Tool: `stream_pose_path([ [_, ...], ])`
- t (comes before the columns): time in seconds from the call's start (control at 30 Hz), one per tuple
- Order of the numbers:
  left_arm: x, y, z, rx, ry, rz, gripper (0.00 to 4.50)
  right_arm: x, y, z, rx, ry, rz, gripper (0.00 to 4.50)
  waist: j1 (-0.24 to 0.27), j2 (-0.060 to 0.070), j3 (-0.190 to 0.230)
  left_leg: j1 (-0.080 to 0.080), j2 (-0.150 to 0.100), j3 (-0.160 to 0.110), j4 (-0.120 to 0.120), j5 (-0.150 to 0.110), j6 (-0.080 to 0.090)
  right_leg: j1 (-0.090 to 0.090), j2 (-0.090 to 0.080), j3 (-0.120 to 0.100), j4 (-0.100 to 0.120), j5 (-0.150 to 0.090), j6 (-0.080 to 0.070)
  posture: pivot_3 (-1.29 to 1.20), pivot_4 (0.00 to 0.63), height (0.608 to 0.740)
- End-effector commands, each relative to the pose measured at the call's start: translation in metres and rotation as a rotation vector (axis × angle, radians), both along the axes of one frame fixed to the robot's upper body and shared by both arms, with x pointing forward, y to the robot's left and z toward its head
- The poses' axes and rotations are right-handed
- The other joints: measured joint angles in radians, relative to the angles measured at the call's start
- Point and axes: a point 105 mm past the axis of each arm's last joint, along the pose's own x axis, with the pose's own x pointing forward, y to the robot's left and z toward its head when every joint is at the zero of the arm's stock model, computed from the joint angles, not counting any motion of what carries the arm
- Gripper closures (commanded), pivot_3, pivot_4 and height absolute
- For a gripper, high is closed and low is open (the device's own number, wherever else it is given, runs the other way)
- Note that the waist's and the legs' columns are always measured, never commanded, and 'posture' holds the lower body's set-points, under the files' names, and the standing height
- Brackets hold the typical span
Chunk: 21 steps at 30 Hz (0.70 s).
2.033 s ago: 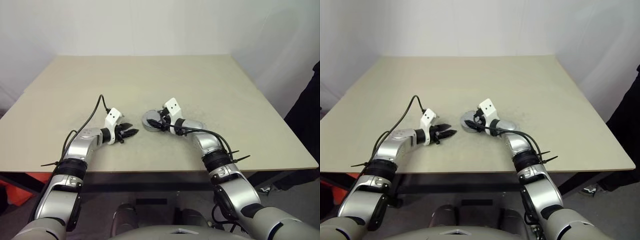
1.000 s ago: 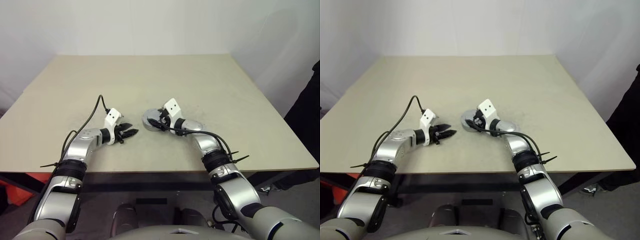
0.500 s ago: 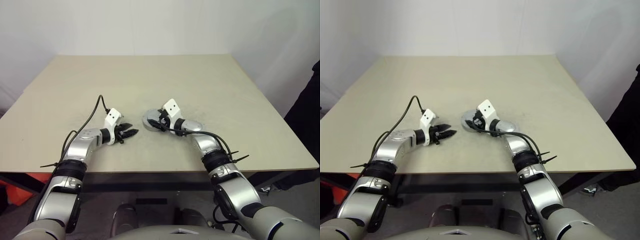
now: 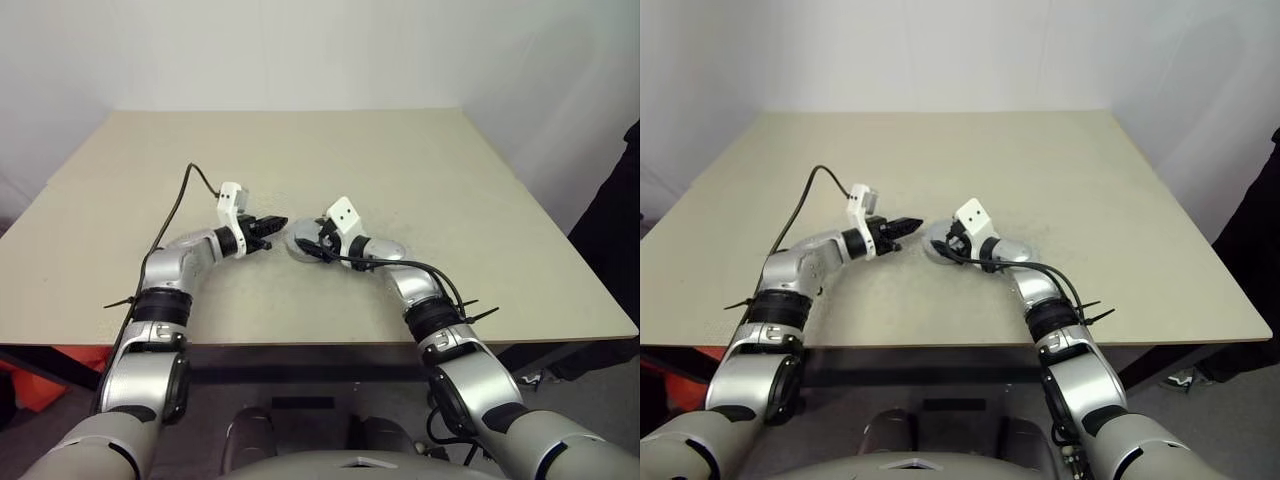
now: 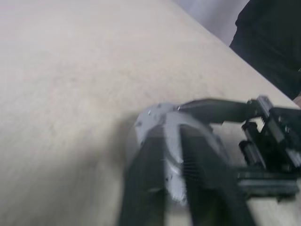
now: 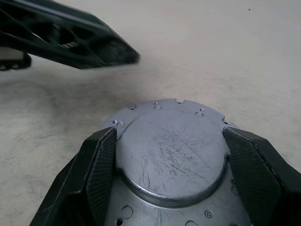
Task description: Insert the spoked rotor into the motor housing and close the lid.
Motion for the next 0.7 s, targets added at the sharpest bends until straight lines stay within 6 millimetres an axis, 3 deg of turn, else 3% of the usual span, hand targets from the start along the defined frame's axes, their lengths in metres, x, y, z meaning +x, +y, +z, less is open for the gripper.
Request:
stream_pose_path([
  [0.03, 0.006, -0.009, -0.004, 0.072, 0.001, -0.007, 4.47, 0.000, -0.009, -0.011, -0.042, 0.035, -0.029, 1.36, 0.000, 0.000, 0.000, 0.000, 0.000, 0.000, 0.000, 0.000, 0.000, 0.000, 0.000, 0.000, 0.000, 0.000, 0.000, 0.00, 0.000, 0.740],
  [0.33, 0.000, -0.009, -0.030, 0.179, 0.041, -0.029, 4.47, 0.002, -0.015, -0.010, -0.034, 0.031, -0.057, 1.36, 0.002, 0.000, 0.000, 0.003, 0.000, -0.001, 0.000, 0.000, 0.000, 0.005, 0.000, 0.000, -0.002, 0.000, 0.000, 0.00, 0.000, 0.740],
  [0.5, -0.001, -0.009, -0.031, 0.174, 0.041, -0.029, 4.47, 0.002, -0.012, -0.004, 0.010, 0.050, -0.045, 1.36, 0.002, 0.000, 0.000, 0.009, -0.001, -0.001, -0.003, 0.000, 0.001, 0.011, 0.000, 0.000, -0.006, -0.001, 0.003, 0.00, 0.000, 0.740],
  [0.63, -0.002, -0.009, -0.032, 0.172, 0.039, -0.033, 4.50, -0.006, -0.008, 0.011, 0.019, -0.015, 0.014, 0.03, 0.004, 0.000, 0.000, 0.011, -0.002, -0.001, -0.005, -0.001, 0.001, 0.013, 0.000, 0.000, -0.008, -0.003, 0.006, 0.00, 0.000, 0.740],
  [0.7, -0.002, -0.008, -0.030, 0.161, 0.040, -0.033, 4.50, -0.013, -0.004, 0.033, 0.056, -0.074, 0.050, 0.01, 0.004, 0.000, 0.000, 0.011, -0.002, -0.001, -0.006, -0.001, 0.001, 0.013, -0.001, 0.000, -0.008, -0.003, 0.006, 0.00, 0.000, 0.740],
])
